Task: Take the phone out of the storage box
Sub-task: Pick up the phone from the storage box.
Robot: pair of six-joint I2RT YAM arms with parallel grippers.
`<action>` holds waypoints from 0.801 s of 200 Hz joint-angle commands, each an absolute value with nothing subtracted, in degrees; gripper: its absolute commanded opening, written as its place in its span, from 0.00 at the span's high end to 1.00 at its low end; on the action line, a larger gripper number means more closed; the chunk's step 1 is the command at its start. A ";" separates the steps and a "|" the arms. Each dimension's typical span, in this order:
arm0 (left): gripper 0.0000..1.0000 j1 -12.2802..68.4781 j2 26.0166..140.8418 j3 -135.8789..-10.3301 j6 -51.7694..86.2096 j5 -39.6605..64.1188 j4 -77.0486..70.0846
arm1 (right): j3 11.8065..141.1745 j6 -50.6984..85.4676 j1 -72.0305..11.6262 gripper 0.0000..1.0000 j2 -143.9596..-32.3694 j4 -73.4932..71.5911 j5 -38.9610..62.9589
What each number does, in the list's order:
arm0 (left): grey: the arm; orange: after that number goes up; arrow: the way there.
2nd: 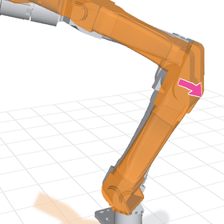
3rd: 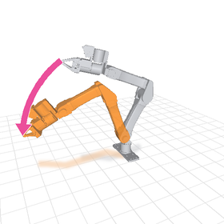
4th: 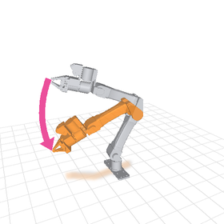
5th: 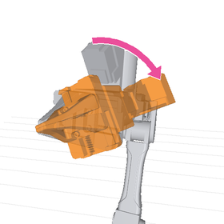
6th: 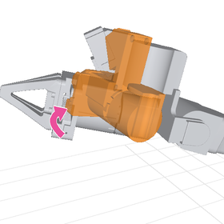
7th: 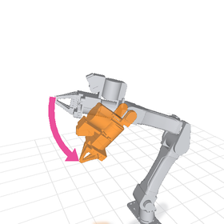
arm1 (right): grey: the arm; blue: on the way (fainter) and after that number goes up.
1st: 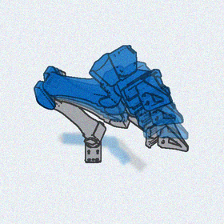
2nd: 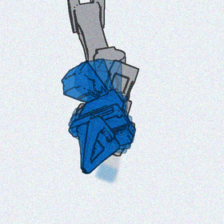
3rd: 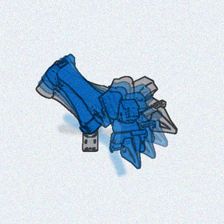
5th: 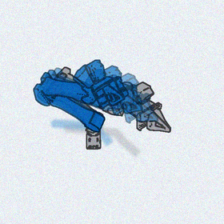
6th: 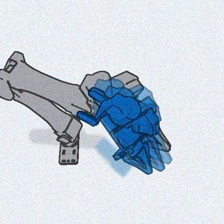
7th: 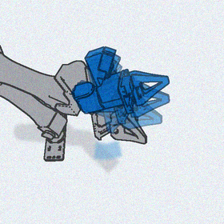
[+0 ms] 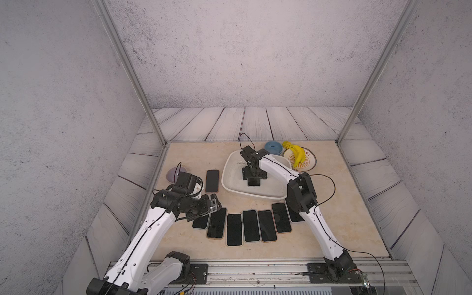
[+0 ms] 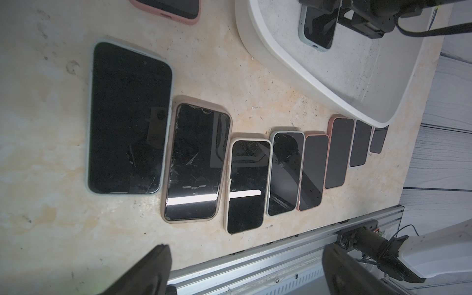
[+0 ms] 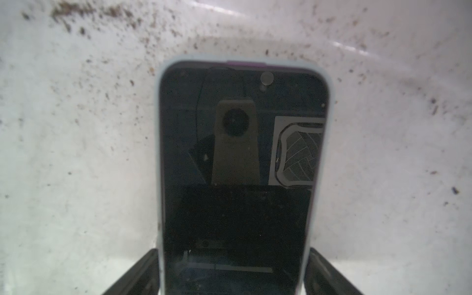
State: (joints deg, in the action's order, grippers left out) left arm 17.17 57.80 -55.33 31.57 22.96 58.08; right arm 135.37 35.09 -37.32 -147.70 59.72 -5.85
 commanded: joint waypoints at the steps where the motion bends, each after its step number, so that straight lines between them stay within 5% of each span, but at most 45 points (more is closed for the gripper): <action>1: 0.01 17.58 57.44 -55.02 32.08 23.28 58.78 | 133.42 33.80 -37.17 0.23 -153.73 64.35 -1.87; 29: 0.01 17.62 57.61 -54.96 32.25 23.26 58.19 | 131.03 33.27 -37.10 0.33 -151.61 64.96 -1.72; 81: 0.01 17.58 59.34 -55.37 32.61 24.15 55.52 | 129.69 28.57 -36.61 0.37 -141.15 63.06 -3.19; 160: 0.01 18.49 65.68 -58.95 32.87 25.01 51.13 | 129.38 26.82 -33.75 0.37 -129.20 63.06 8.29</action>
State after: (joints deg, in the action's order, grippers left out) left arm 17.89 64.05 -56.31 32.64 23.94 53.15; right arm 128.95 28.32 -34.81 -134.54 61.04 2.17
